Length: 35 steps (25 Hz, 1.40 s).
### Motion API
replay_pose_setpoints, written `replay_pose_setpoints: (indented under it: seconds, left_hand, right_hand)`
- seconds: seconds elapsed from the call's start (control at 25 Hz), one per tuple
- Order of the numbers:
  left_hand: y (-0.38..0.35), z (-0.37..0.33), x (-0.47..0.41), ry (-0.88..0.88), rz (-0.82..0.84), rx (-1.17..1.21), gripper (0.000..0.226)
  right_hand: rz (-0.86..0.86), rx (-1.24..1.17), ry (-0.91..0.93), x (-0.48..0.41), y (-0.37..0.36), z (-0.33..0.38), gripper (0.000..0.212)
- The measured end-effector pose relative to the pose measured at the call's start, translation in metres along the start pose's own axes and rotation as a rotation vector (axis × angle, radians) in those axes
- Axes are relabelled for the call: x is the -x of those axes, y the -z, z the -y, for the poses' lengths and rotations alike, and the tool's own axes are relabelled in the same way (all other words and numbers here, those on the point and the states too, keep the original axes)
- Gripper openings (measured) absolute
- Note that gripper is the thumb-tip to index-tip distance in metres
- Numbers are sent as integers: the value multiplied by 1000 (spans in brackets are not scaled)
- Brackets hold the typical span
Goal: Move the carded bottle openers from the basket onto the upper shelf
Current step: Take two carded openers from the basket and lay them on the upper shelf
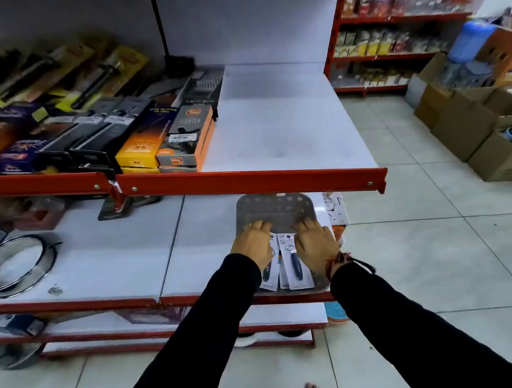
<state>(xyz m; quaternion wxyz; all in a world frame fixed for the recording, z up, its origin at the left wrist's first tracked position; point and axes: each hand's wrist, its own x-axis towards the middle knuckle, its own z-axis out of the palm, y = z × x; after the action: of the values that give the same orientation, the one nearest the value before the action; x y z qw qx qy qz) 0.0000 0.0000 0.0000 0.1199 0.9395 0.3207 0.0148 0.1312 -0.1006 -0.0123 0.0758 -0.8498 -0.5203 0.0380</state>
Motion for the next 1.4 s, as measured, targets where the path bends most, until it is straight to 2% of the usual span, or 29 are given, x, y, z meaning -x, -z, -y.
replay_pose_setpoints:
  seconds: [0.12, 0.24, 0.36, 0.44, 0.6, 0.76, 1.04, 1.4]
  left_hand:
    - [-28, 10, -47, 91, 193, -9, 65]
    - [-55, 15, -83, 104, 352, -30, 74]
    - [-70, 18, -98, 42, 368, -135, 60]
    - [-75, 20, -101, 26, 373, -181, 52]
    - [-73, 21, -99, 17, 331, -189, 43]
    - [-57, 24, -94, 89, 257, -116, 37]
    - [3, 22, -58, 129, 227, 6, 30]
    - [81, -4, 26, 93, 29, -3, 28]
  right_hand:
    - [126, 37, -9, -38, -29, -11, 41]
    - [254, 73, 6, -68, -51, -19, 49]
    - [327, 126, 31, -86, -64, -25, 58]
    - [334, 176, 47, -90, -71, -28, 54]
    - [273, 173, 58, -87, -78, -32, 43]
    - [184, 84, 25, -83, -57, -33, 38]
    - [157, 63, 65, -50, -7, -27, 41]
    - [-92, -3, 122, 22, 67, 16, 40]
